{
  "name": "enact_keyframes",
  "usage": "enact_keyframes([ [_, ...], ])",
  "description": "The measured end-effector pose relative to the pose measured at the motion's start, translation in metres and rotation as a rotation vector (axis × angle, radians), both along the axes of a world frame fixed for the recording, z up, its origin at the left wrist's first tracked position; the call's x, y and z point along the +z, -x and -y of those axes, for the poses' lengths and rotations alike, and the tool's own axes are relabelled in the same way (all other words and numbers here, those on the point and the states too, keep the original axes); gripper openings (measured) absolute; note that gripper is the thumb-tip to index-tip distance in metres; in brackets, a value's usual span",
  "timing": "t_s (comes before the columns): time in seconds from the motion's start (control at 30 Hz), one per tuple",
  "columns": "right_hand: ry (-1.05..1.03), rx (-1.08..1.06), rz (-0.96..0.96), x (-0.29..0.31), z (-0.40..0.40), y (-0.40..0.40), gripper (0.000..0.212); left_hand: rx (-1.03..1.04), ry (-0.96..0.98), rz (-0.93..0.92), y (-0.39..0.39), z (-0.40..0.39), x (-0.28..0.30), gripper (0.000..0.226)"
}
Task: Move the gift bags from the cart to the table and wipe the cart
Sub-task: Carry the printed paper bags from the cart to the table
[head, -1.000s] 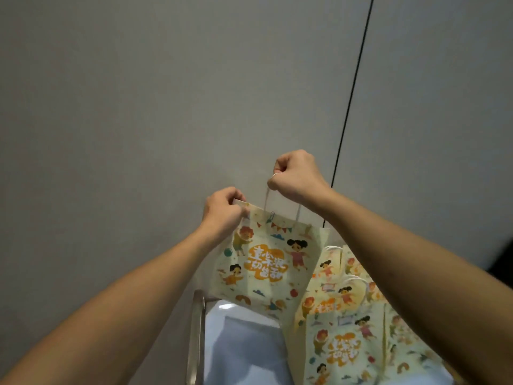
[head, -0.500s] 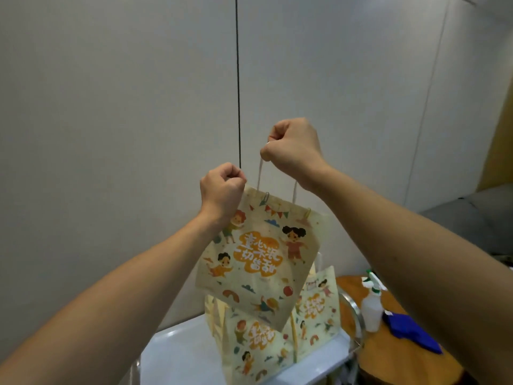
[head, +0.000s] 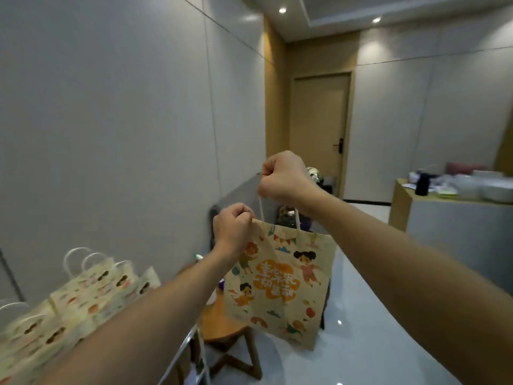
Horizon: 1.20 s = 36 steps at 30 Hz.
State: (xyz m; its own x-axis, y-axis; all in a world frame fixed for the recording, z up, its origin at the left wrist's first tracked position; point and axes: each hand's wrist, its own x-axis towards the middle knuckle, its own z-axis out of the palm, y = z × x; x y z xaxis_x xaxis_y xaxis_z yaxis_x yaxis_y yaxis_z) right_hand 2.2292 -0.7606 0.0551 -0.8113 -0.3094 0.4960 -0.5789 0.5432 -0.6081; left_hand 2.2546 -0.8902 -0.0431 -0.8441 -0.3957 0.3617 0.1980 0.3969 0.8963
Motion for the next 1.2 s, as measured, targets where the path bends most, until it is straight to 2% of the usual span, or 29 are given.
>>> enact_keyframes([
  [0.1, 0.051, -0.174, 0.079, -0.027, -0.084, 0.015, 0.010, -0.175, 0.074, 0.050, 0.036, -0.080, -0.014, 0.029],
  [0.2, 0.094, -0.350, 0.155, -0.053, -0.168, 0.018, 0.024, -0.380, 0.143, 0.099, 0.066, -0.165, -0.032, 0.027],
  [0.33, 0.159, -0.625, 0.216, -0.086, -0.284, 0.014, 0.018, -0.652, 0.226, 0.146, 0.099, -0.284, -0.064, 0.028],
  [0.53, 0.218, -0.986, 0.307, -0.141, -0.421, -0.012, 0.017, -1.015, 0.322, 0.260, 0.116, -0.457, -0.118, 0.031],
  [0.63, 0.210, -1.162, 0.405, -0.171, -0.478, -0.029, 0.024, -1.204, 0.407, 0.316, 0.115, -0.532, -0.149, 0.030],
  [0.7, 0.176, -1.251, 0.484, -0.187, -0.510, -0.046, 0.022, -1.331, 0.486, 0.321, 0.109, -0.571, -0.170, 0.027],
  [0.8, 0.142, -1.403, 0.573, -0.209, -0.551, -0.074, 0.014, -1.567, 0.719, 0.230, 0.093, -0.627, -0.194, 0.017],
  [0.93, 0.121, -1.599, 0.648, -0.226, -0.588, -0.117, 0.016, -1.777, 1.015, -0.048, 0.057, -0.686, -0.219, 0.011],
  [1.03, 0.143, -1.730, 0.662, -0.237, -0.614, -0.153, 0.019, -1.865, 1.107, -0.179, 0.025, -0.724, -0.233, 0.005],
  [1.2, 0.191, -1.880, 0.706, -0.257, -0.654, -0.208, 0.028, -2.019, 1.225, -0.251, -0.029, -0.782, -0.252, 0.018],
])
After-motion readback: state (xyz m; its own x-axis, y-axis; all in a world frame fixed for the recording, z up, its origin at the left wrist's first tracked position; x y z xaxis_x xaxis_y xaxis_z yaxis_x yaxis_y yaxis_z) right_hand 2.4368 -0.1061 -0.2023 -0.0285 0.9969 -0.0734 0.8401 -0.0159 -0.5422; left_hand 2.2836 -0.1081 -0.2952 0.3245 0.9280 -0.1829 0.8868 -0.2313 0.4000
